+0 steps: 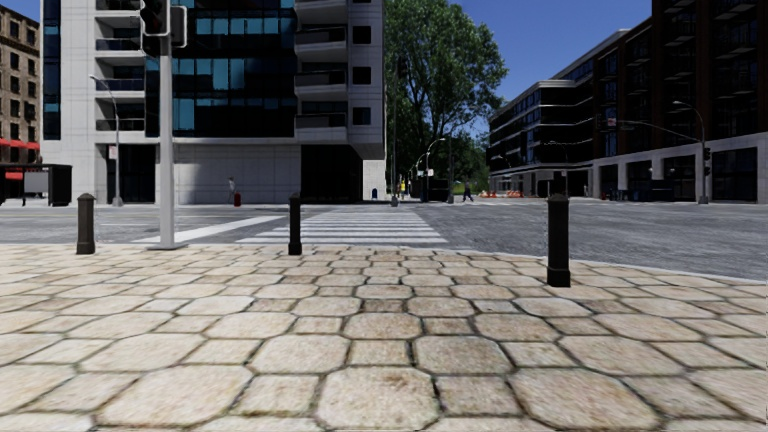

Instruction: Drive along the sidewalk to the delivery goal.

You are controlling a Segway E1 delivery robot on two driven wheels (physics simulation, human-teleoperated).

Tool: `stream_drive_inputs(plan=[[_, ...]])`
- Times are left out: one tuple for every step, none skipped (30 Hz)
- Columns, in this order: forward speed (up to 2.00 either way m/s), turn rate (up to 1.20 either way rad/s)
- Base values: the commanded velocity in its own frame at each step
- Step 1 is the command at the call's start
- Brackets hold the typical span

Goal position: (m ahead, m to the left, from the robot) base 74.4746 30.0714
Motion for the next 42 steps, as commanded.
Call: stream_drive_inputs(plan=[[2.00, 0.00], [2.00, 0.00], [2.00, 0.00], [2.00, 0.00], [2.00, 0.00], [2.00, 0.00], [2.00, 0.00], [2.00, 0.00], [2.00, 0.00], [2.00, 0.00], [2.00, 0.00], [2.00, 0.00], [2.00, 0.00], [2.00, 0.00], [2.00, 0.00], [2.00, 0.00], [2.00, 0.00], [2.00, 0.00], [2.00, 0.00], [2.00, 0.00], [2.00, 0.00], [2.00, 0.00], [2.00, 0.00], [2.00, 0.00], [2.00, 0.00], [2.00, 0.00], [2.00, 0.00], [2.00, 0.00], [2.00, 0.00], [2.00, 0.00], [2.00, 0.00], [2.00, 0.00], [2.00, 0.00], [2.00, 0.00], [2.00, 0.00], [2.00, 0.00], [2.00, 0.00], [2.00, 0.00], [2.00, 0.00], [2.00, 0.00], [2.00, 0.00], [2.00, 0.00]])
